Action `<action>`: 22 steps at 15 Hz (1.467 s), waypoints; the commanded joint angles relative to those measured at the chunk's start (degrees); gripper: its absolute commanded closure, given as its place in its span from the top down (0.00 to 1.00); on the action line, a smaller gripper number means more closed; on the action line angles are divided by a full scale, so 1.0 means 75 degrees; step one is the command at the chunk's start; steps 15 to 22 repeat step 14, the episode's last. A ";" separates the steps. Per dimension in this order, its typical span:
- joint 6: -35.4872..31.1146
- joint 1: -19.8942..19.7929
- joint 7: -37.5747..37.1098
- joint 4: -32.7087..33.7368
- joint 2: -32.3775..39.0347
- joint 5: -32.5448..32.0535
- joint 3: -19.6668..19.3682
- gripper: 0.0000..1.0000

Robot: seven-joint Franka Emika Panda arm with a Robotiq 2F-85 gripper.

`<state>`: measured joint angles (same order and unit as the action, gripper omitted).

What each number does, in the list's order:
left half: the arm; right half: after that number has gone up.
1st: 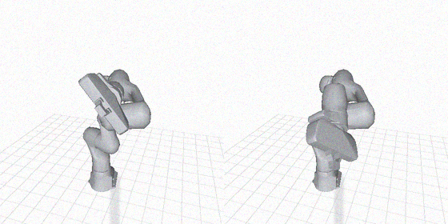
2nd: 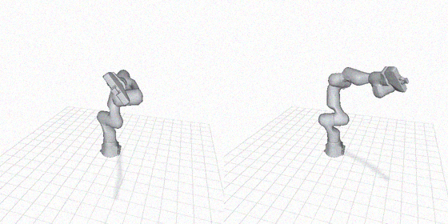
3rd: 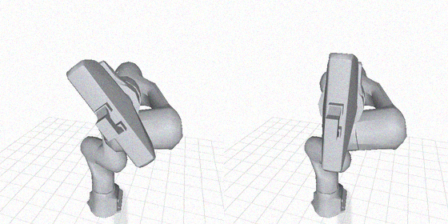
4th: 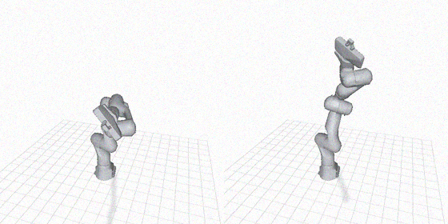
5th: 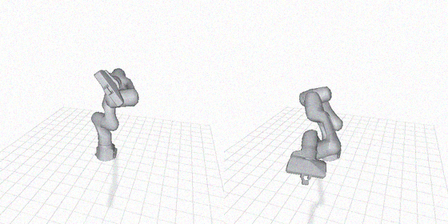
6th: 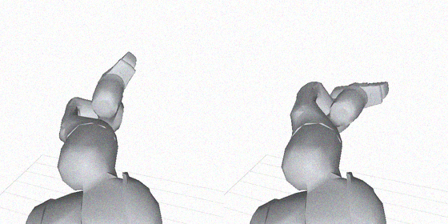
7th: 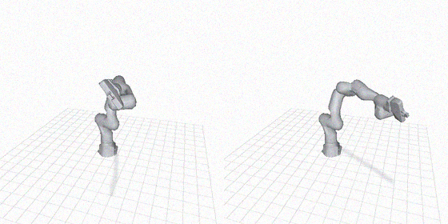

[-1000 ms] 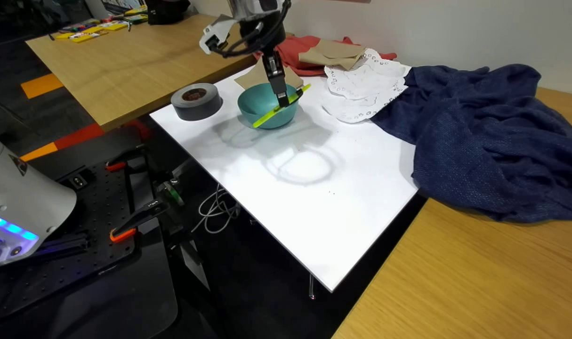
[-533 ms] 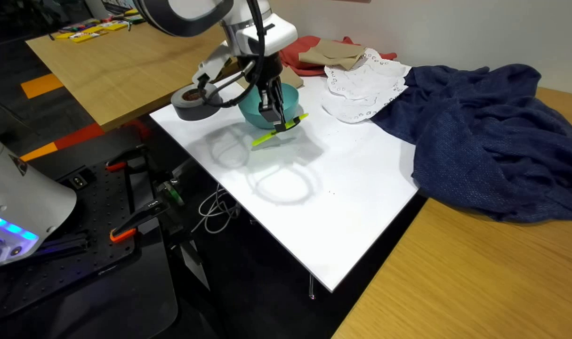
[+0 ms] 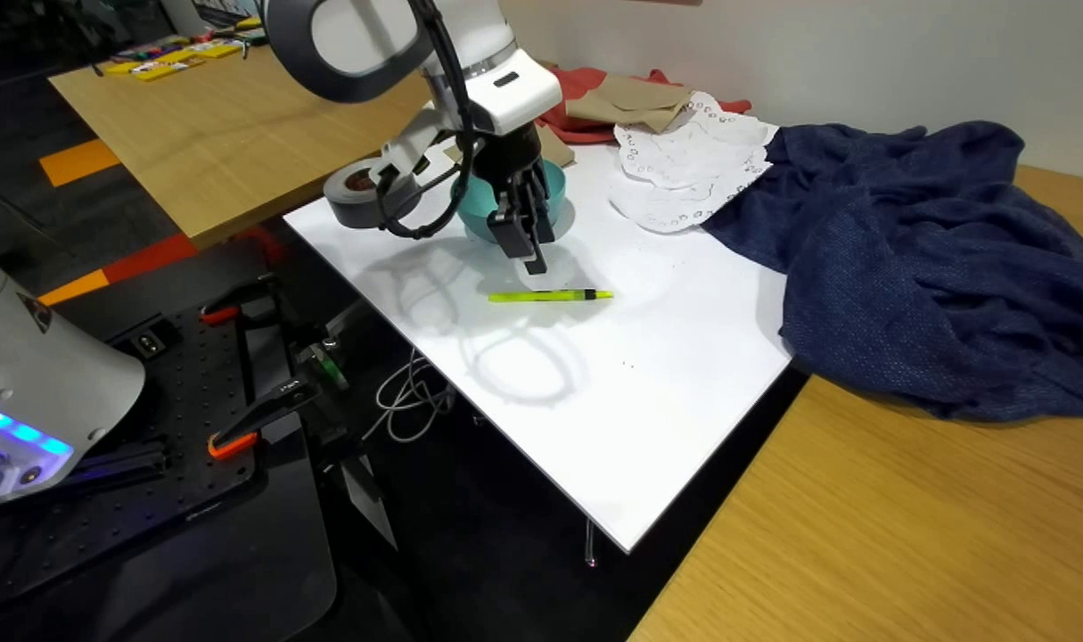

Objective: Take the yellow pen out of the green bowl and place it on the table

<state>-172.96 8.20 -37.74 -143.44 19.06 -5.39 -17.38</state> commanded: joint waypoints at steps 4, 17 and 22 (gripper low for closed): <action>-0.0305 0.1515 -0.0269 -0.0138 -0.0238 -0.0119 -0.1492 1.00; -0.0177 0.1897 -0.0140 0.0006 -0.0079 -0.0089 -0.1860 1.00; -0.0177 0.1897 -0.0140 0.0006 -0.0079 -0.0089 -0.1860 1.00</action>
